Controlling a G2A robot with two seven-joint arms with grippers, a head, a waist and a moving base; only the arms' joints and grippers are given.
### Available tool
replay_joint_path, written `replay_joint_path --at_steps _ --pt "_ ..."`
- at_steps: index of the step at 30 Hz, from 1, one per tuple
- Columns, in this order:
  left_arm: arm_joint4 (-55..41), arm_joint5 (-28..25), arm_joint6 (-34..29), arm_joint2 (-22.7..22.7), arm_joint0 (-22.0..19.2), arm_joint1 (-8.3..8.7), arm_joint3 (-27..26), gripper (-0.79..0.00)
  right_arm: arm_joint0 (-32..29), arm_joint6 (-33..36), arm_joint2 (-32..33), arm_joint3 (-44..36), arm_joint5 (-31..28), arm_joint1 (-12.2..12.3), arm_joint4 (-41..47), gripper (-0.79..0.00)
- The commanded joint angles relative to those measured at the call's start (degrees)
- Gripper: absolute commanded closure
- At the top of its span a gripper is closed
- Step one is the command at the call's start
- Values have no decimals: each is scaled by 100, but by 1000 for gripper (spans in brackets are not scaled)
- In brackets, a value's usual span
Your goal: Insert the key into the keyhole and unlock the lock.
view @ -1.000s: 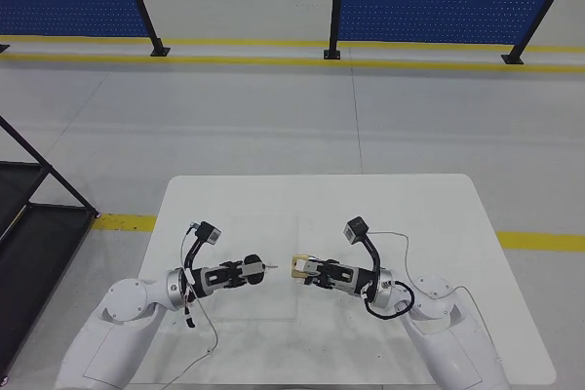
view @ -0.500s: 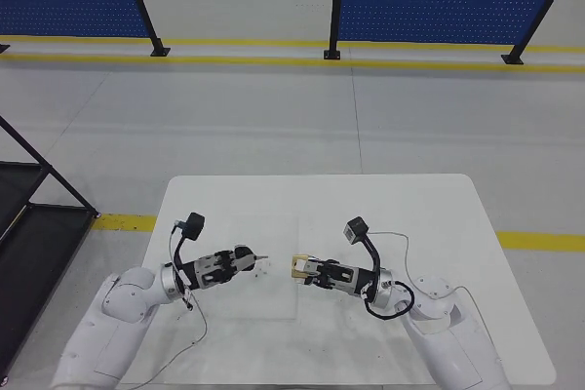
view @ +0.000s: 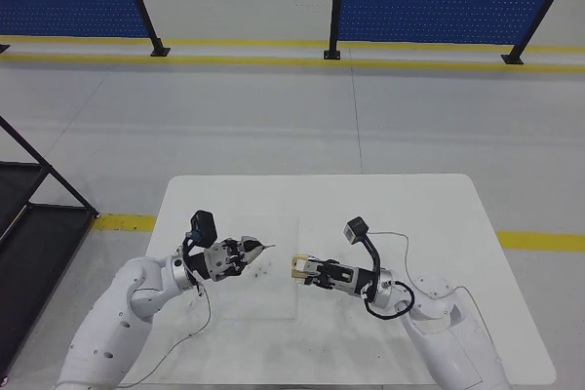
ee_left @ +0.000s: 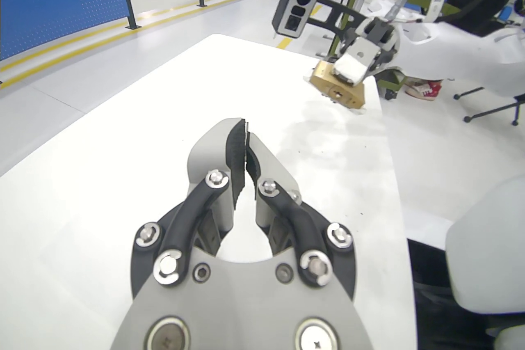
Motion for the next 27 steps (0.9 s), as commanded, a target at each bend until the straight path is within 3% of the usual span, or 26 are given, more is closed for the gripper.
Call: replay_joint_path --at_steps 1,8,12,14,17,20,27 --pt "-20 0 -198 -6 3 -1 -43 0 0 0 0 0 0 0 0 0" --pt "-20 0 -198 -6 3 -1 -43 0 0 0 0 0 0 0 0 0" --pt "652 505 129 -95 -53 -12 -184 0 0 0 0 0 0 0 0 0" --pt "1570 760 604 -106 -77 -12 -279 0 0 0 0 0 0 0 0 0" --pt "3419 1622 1607 33 -33 2 -219 0 0 0 0 0 0 0 0 0" --pt "4833 2399 2705 238 -40 36 126 0 0 0 0 0 0 0 0 0" --pt "6626 4200 4759 529 -284 97 876 0 0 0 0 0 0 0 0 0"
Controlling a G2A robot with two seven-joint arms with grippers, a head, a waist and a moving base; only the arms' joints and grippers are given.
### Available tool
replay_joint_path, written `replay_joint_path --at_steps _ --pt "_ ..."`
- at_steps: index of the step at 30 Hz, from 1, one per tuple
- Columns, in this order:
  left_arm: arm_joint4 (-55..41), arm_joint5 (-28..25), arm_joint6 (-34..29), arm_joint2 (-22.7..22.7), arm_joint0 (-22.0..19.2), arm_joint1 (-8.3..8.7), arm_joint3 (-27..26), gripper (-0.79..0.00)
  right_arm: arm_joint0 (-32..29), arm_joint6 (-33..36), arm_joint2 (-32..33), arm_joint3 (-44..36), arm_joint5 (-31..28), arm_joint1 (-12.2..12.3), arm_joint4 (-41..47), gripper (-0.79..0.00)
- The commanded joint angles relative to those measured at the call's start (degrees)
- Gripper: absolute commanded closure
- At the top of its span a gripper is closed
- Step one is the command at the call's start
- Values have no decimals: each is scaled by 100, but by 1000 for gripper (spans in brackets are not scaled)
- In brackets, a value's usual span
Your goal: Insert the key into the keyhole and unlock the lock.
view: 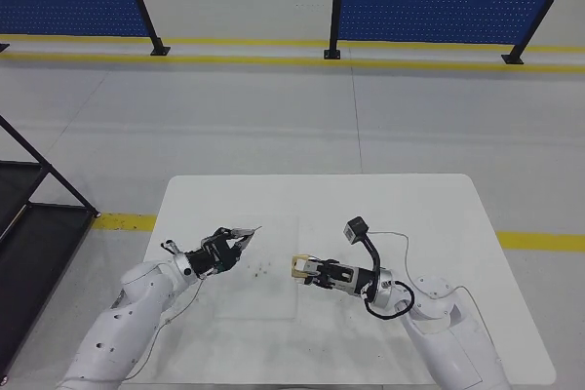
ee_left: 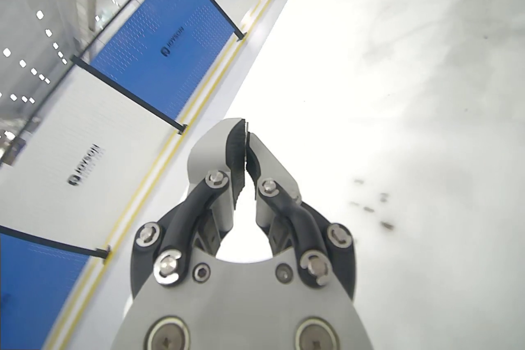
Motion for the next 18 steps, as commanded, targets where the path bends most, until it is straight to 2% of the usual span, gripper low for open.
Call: replay_joint_path --at_steps 1,4,7,11,18 --pt "556 583 683 108 -67 17 200 0 0 0 0 0 0 0 0 0" --pt "1187 1058 1286 235 -159 52 349 0 0 0 0 0 0 0 0 0" --pt "1673 1565 1593 271 -251 83 462 0 0 0 0 0 0 0 0 0" --pt "1558 2031 1933 294 -373 73 569 0 0 0 0 0 0 0 0 0" --pt "1558 2031 1933 294 -373 73 569 0 0 0 0 0 0 0 0 0"
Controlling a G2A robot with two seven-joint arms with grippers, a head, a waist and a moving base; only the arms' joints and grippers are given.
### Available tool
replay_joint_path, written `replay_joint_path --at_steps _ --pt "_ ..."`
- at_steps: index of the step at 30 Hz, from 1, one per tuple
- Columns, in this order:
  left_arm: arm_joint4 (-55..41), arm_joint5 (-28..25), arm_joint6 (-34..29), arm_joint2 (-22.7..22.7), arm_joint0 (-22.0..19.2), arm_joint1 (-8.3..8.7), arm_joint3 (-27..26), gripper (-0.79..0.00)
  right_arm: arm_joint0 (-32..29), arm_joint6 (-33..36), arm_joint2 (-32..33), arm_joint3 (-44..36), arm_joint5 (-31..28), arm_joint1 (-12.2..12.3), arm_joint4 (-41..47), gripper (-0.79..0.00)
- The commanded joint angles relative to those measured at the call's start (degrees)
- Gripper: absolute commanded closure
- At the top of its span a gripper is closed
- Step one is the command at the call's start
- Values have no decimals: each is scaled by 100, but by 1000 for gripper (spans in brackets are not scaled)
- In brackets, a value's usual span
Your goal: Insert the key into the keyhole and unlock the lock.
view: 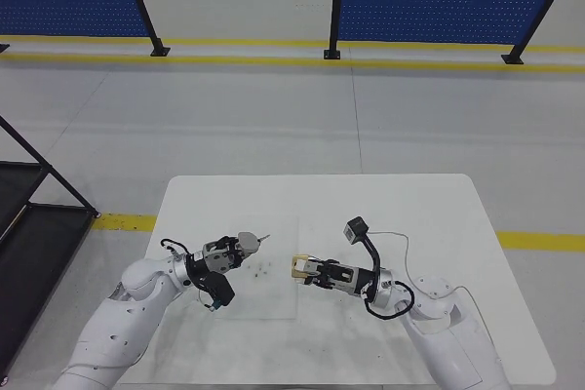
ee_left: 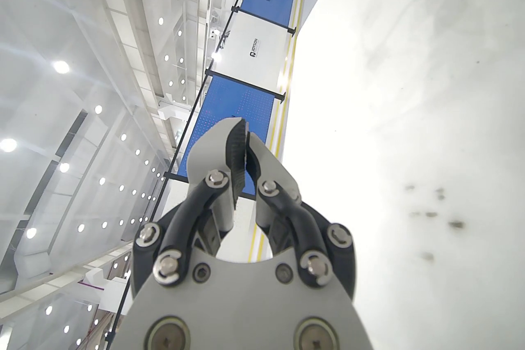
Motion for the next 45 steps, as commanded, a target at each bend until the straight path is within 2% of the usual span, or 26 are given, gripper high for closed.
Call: replay_joint_path --at_steps 1,8,11,17,22,25,32,45 --pt "-1 1 0 0 0 0 0 0 0 0 0 0 0 0 0 0" --pt "33 32 -31 -4 -9 1 -21 0 0 0 0 0 0 0 0 0" --pt "420 620 -212 -38 -27 12 -119 0 0 0 0 0 0 0 0 0" --pt "1056 1746 338 -31 -208 47 19 0 0 0 0 0 0 0 0 0" --pt "1256 2636 751 -105 -238 77 -70 0 0 0 0 0 0 0 0 0" --pt "1262 2761 930 -145 -188 102 -204 0 0 0 0 0 0 0 0 0" --pt "2087 2949 772 -134 -119 155 -575 0 0 0 0 0 0 0 0 0" --pt "2093 2954 737 -130 -108 155 -599 0 0 0 0 0 0 0 0 0"
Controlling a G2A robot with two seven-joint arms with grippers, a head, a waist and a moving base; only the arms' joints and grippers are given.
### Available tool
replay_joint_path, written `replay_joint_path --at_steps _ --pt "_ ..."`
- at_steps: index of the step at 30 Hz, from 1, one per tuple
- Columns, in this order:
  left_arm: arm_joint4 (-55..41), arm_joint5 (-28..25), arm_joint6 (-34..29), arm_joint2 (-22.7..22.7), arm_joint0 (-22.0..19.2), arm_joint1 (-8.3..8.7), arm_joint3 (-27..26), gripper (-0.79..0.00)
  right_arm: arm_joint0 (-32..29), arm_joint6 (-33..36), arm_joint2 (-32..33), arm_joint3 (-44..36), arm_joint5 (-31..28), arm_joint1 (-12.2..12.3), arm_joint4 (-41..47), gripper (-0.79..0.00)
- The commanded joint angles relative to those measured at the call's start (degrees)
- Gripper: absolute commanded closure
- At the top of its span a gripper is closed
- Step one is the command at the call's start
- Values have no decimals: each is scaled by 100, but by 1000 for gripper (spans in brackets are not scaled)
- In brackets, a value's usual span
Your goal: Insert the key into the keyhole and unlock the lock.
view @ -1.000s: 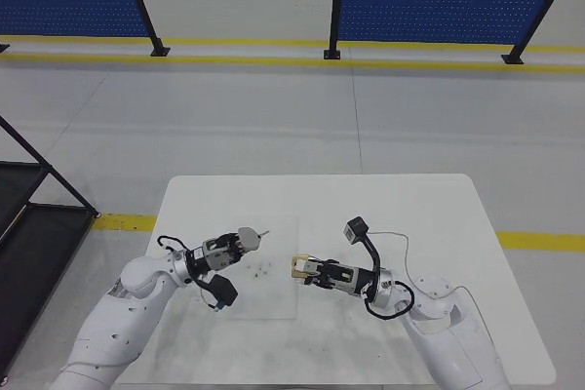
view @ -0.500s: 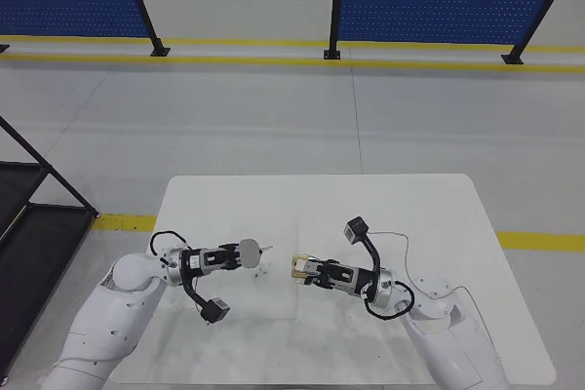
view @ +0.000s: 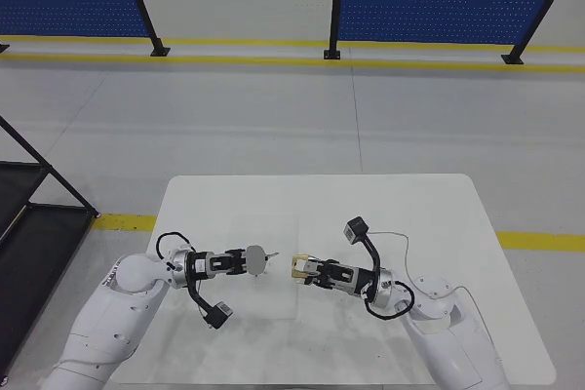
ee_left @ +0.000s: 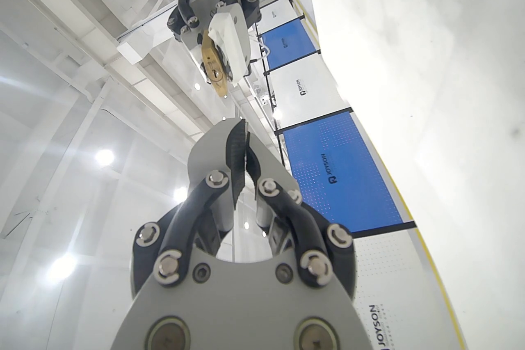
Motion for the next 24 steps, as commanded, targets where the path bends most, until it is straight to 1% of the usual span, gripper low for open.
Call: replay_joint_path --at_steps 1,3,6,8,12,15,19,24 --pt "-48 -19 -43 20 21 -1 -78 0 0 0 0 0 0 0 0 0" --pt "-23 8 120 -7 18 22 -163 0 0 0 0 0 0 0 0 0" --pt "57 8 589 -1 -21 67 -265 0 0 0 0 0 0 0 0 0" --pt "239 -57 663 -4 -37 100 -341 0 0 0 0 0 0 0 0 0" --pt "200 -214 820 18 -53 154 -424 0 0 0 0 0 0 0 0 0" --pt "-122 -405 1011 58 -91 179 -351 0 0 0 0 0 0 0 0 0" --pt "-467 -653 1259 145 -256 192 -130 0 0 0 0 0 0 0 0 0" --pt "-552 -679 1268 252 -413 191 46 0 0 0 0 0 0 0 0 0"
